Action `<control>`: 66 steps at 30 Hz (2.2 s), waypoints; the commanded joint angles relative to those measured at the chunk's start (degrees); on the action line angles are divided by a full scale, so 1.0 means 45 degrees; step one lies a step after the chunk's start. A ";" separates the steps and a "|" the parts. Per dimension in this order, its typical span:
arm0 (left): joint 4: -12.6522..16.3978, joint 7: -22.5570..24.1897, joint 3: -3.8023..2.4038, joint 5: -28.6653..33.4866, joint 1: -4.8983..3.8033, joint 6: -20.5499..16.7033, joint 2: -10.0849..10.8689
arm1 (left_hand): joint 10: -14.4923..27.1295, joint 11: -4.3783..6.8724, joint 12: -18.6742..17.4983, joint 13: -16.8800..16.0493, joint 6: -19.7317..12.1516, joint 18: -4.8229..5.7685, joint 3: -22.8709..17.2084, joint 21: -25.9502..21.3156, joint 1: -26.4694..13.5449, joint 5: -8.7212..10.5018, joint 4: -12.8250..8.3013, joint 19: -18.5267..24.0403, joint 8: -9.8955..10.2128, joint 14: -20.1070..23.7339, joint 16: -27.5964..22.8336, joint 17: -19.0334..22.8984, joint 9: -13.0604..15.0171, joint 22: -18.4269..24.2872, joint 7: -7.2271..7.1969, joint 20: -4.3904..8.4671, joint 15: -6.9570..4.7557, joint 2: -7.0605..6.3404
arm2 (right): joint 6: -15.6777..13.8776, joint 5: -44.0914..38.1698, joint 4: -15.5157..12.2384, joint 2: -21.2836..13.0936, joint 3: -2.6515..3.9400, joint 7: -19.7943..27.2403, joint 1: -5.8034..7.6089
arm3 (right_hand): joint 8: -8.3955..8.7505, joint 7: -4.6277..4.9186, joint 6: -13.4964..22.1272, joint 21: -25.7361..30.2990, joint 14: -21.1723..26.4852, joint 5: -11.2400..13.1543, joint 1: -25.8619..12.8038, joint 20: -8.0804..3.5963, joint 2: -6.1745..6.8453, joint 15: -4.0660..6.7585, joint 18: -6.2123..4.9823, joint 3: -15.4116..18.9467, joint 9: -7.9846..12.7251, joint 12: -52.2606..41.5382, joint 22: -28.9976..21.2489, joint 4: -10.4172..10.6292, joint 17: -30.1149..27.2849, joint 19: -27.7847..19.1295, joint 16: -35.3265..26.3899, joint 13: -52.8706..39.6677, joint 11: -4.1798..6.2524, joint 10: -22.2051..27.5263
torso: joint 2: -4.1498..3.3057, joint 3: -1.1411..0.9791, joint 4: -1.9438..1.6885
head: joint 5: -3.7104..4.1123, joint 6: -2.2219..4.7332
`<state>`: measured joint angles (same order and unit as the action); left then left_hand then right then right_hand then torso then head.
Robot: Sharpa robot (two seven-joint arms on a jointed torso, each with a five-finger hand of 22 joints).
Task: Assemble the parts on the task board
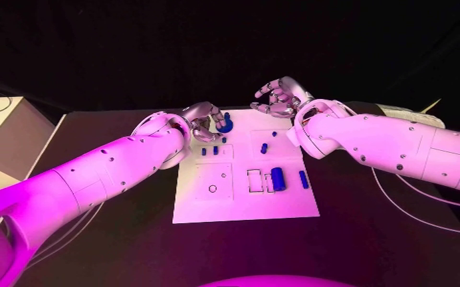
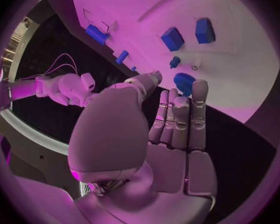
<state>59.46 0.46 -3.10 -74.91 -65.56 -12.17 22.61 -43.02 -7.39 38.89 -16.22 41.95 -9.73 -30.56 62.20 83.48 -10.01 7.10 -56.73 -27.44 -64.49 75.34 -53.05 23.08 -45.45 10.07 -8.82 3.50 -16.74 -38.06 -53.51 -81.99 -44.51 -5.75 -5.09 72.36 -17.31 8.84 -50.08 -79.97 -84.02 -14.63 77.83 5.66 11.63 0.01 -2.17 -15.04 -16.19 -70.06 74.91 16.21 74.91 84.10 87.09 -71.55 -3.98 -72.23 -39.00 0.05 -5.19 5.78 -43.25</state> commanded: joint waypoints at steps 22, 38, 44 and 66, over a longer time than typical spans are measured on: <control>-0.1002 -0.0615 0.0196 -0.1138 -0.0096 0.1120 -0.0864 | -0.0532 0.0031 -0.0464 0.0646 0.0712 0.0069 0.0089 0.0530 -0.0085 -0.0094 -0.0020 -0.0654 0.0435 -0.0375 0.0598 0.0187 -0.0454 -0.0655 -0.0002 -0.0024 -0.0019 0.0142 | -0.1133 0.0225 0.0013 0.0143 0.0006 0.1407 0.0030 | -0.0357 0.0035 0.0313 1.0639 0.1647 -0.0071 -0.0131 -0.0114 0.0626 0.0122 -0.1821 -0.1732 -0.0377 0.8536 -0.7152 -0.0069 -0.6364 -0.2526 -0.8093 0.8361 -0.0037 0.2724 | -0.0037 -0.0005 0.0018 | 0.0092 -0.0014; -0.1280 -0.0665 0.0254 -0.0960 -0.0083 0.1055 -0.1186 | -0.1317 0.0178 -0.0809 0.1061 0.1426 0.0196 -0.0839 0.1116 0.0065 -0.0056 -0.0234 -0.1162 0.0762 -0.0748 0.1033 0.0085 -0.0709 -0.1367 -0.0137 0.0112 -0.0159 0.0250 | -0.1238 0.0916 0.0165 0.0319 0.0006 0.2113 0.0033 | -0.0332 0.0277 0.0283 1.3588 0.2427 -0.0188 -0.0265 0.0163 0.0752 -0.0190 -0.1829 -0.2557 -0.0418 1.1081 -0.9603 -0.0511 -0.7511 -0.2524 -1.2015 1.1289 -0.0337 0.2364 | -0.0036 -0.0015 0.0033 | 0.0120 -0.0032; -0.1349 -0.0960 0.0296 -0.0877 -0.0080 0.1326 -0.1243 | -0.1338 0.0176 -0.0861 0.1102 0.1436 0.0206 -0.0921 0.1163 0.0065 -0.0043 -0.0273 -0.1188 0.0818 -0.0790 0.1075 0.0053 -0.0738 -0.1419 -0.0115 0.0122 -0.0164 0.0253 | -0.1236 0.1021 0.0176 0.0340 0.0006 0.2207 0.0033 | -0.0317 0.0291 0.0292 1.3727 0.2415 -0.0192 -0.0290 0.0178 0.0762 -0.0208 -0.1829 -0.2574 -0.0412 1.1207 -0.9739 -0.0561 -0.7516 -0.2500 -1.2212 1.1463 -0.0355 0.2328 | -0.0031 -0.0020 0.0022 | 0.0138 -0.0066; -0.1823 -0.0909 0.0657 -0.0911 -0.0062 0.1477 -0.1460 | -0.1315 0.0139 -0.0983 0.1189 0.1449 0.0200 -0.1065 0.1183 0.0016 -0.0027 -0.0341 -0.1122 0.0954 -0.0705 0.1110 0.0232 -0.0803 -0.1410 -0.0079 0.0103 -0.0132 0.0284 | -0.1325 0.1246 0.0191 0.0434 0.0006 0.2521 0.0033 | -0.0262 0.0355 0.0360 1.4109 0.2465 -0.0217 -0.0349 0.0239 0.0759 -0.0282 -0.1816 -0.2592 -0.0390 1.1504 -1.0105 -0.0713 -0.7472 -0.2498 -1.2725 1.1895 -0.0427 0.2315 | -0.0036 -0.0011 0.0015 | 0.0208 -0.0166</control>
<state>51.60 -3.71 -0.46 -79.13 -66.23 -6.73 16.18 -48.76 -6.56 34.77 -11.06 48.14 -9.72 -35.01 67.28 83.69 -10.22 5.56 -61.65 -23.48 -67.68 80.09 -52.02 19.52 -51.67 9.51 -8.21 2.77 -15.83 -43.76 -48.19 -81.09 -42.63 -5.75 4.90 72.49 -18.83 10.02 -48.34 -16.85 -73.26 -15.30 76.55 6.49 14.58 -1.12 -9.82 -26.67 -18.02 -18.64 29.49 13.43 41.22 72.84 29.95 -18.07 -5.73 -61.52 -39.16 0.02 -5.11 6.68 -43.94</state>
